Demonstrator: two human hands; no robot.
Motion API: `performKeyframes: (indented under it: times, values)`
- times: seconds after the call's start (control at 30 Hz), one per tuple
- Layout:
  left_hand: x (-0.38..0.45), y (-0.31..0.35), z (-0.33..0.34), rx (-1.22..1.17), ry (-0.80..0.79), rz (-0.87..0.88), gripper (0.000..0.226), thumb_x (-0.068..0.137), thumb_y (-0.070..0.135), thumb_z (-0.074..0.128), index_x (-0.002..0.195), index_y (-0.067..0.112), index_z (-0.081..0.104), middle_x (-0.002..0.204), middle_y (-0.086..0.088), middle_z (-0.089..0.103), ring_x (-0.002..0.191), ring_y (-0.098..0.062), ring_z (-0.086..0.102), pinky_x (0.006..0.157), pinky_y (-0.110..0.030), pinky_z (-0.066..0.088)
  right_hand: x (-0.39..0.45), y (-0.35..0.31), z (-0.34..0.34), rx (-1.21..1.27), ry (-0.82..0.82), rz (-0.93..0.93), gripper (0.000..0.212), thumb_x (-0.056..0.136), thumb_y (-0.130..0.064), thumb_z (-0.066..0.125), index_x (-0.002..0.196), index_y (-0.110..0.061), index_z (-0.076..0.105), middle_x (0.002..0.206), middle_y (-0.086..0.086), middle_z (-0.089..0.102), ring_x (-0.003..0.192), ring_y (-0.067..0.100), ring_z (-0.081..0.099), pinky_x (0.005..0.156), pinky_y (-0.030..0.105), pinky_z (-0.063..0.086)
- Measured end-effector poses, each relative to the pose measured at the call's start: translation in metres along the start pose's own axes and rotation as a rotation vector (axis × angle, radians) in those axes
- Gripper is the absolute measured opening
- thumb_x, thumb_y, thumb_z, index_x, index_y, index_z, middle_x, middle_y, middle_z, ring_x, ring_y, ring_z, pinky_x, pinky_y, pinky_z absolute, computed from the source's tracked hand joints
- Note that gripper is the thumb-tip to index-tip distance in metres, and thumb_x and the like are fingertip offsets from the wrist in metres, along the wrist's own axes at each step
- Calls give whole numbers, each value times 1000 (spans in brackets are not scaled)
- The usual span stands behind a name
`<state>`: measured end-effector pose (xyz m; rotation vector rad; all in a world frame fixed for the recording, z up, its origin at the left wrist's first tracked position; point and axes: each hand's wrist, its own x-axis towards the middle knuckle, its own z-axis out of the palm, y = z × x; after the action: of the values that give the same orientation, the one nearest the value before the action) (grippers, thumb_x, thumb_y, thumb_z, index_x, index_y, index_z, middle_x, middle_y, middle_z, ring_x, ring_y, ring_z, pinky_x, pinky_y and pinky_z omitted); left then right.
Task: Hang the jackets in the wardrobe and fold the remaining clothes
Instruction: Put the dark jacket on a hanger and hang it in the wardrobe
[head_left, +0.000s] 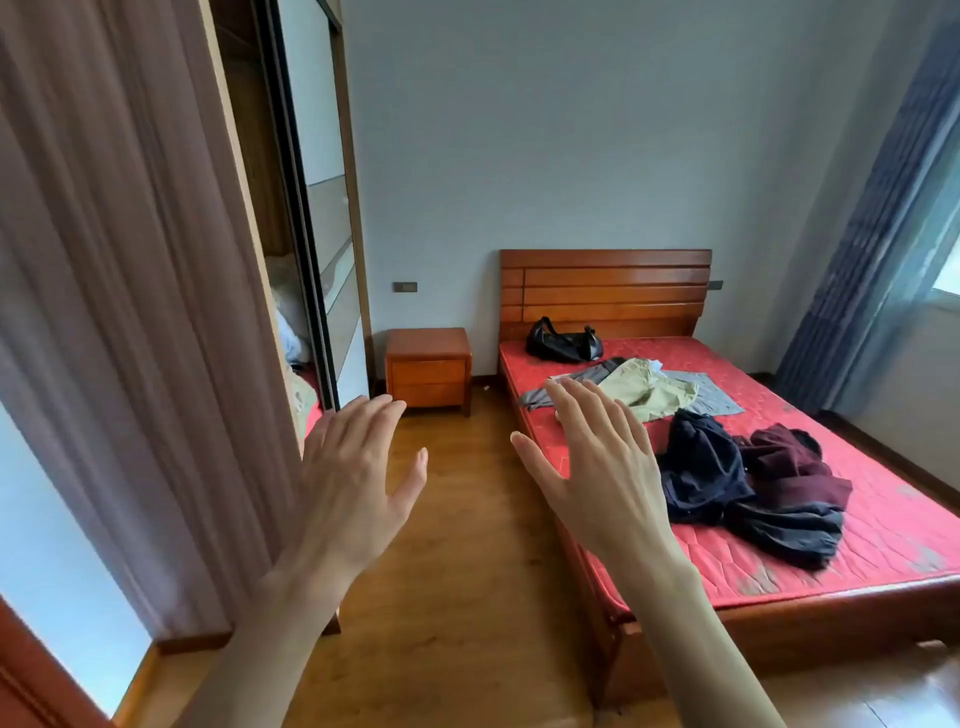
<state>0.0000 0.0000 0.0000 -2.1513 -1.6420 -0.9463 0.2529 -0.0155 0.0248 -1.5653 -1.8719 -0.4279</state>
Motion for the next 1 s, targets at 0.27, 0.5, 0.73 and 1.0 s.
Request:
performKeyframes:
  times: [0.27,0.5,0.73,1.0]
  values:
    - [74,-3,70,-18,-4,-15,62,99,57,37,144,17,53,146,-4,56,140,-23,48,117,-51,40,60,52,63,13,-4,13,70,101,-68,40,152,-21,46,156,-2,48,149,18,39,123,44,31]
    - [148,7,127,-15,0,-42,61,100,57,38,143,18,54,147,-3,56,140,-23,47,116,-52,41,129,101,110,16,-24,-1,72,100,-69,40,154,-22,44,157,-3,47,150,16,36,123,43,31]
    - [204,9,170,-21,-4,-50,59,100,56,40,144,18,53,147,-2,55,141,-21,46,118,-50,39,183,137,151,28,-41,4,72,100,-69,38,153,-21,44,157,-2,47,150,17,35,121,44,33]
    - [271,-13,230,-57,-10,-37,61,100,56,41,146,18,53,149,-2,54,142,-21,45,120,-46,37,243,169,210,11,-37,23,72,101,-69,39,155,-21,42,159,-1,45,151,18,35,122,45,34]
